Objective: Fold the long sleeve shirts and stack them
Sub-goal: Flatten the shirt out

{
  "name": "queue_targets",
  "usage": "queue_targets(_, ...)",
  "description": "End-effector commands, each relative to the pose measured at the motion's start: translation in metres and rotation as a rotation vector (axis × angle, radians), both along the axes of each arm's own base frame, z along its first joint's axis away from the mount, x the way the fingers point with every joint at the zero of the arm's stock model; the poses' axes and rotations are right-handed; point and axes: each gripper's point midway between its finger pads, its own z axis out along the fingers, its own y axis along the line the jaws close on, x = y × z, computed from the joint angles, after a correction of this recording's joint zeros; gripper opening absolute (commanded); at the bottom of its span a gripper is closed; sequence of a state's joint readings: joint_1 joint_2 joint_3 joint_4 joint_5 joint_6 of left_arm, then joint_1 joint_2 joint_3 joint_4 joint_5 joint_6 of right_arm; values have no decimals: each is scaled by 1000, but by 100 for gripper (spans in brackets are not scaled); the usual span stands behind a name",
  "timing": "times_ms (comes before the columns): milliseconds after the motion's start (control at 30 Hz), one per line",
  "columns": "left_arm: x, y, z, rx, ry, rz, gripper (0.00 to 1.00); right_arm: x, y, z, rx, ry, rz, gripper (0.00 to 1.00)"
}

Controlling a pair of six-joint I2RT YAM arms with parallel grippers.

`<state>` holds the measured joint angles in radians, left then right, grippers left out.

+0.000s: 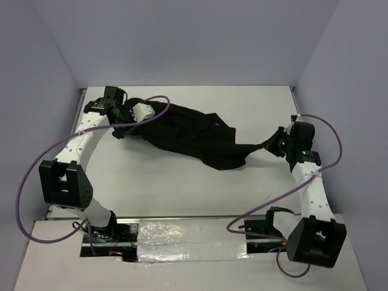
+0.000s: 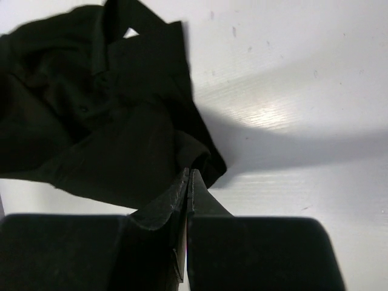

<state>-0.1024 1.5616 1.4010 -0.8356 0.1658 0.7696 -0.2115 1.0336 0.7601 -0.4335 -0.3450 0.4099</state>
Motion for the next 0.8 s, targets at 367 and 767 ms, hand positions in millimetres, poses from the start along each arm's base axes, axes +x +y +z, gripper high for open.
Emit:
queue_targets(367,-183,39,-75,271,539,-319,40,-119,91,-63,108,297,138,46)
queue_targets(767,-113,55,-47,-228,488,372,59,-44,79,47,-83,-129,154,13)
